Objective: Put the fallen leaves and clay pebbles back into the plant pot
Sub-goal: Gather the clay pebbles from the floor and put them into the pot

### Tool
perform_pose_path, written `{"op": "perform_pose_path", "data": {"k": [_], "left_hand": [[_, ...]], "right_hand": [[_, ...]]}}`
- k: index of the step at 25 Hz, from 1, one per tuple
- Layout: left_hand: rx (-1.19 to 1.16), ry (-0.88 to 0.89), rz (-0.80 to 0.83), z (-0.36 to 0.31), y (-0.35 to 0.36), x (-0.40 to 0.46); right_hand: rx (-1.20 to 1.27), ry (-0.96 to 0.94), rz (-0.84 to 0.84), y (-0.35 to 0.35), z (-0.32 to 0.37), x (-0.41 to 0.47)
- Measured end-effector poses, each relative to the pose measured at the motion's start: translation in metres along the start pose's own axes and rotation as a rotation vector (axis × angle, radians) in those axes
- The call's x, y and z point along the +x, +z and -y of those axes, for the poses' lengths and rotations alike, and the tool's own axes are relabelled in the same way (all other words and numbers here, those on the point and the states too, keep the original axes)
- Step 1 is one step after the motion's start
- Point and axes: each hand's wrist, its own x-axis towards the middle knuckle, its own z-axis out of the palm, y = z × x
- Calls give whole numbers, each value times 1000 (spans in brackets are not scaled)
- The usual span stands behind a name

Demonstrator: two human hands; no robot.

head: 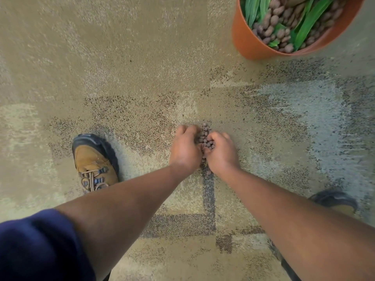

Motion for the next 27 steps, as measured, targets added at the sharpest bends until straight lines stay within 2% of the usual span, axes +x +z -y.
{"op": "perform_pose_path", "data": {"k": [6,13,16,23,27], "left_hand": [[186,239,107,8,-3,4],[409,457,191,17,-9,17],[469,436,179,12,-6,18],[399,350,208,4,-8,22],[435,367,216,5,-7,15]], "right_hand": [[53,32,-48,2,-3,1],[-178,-29,-18,-2,-4,0],[-217,-31,-28,-2,-1,2],[-215,-87,-3,-7,-8,1],[-263,-57,-25,-12,-15,-2]]}}
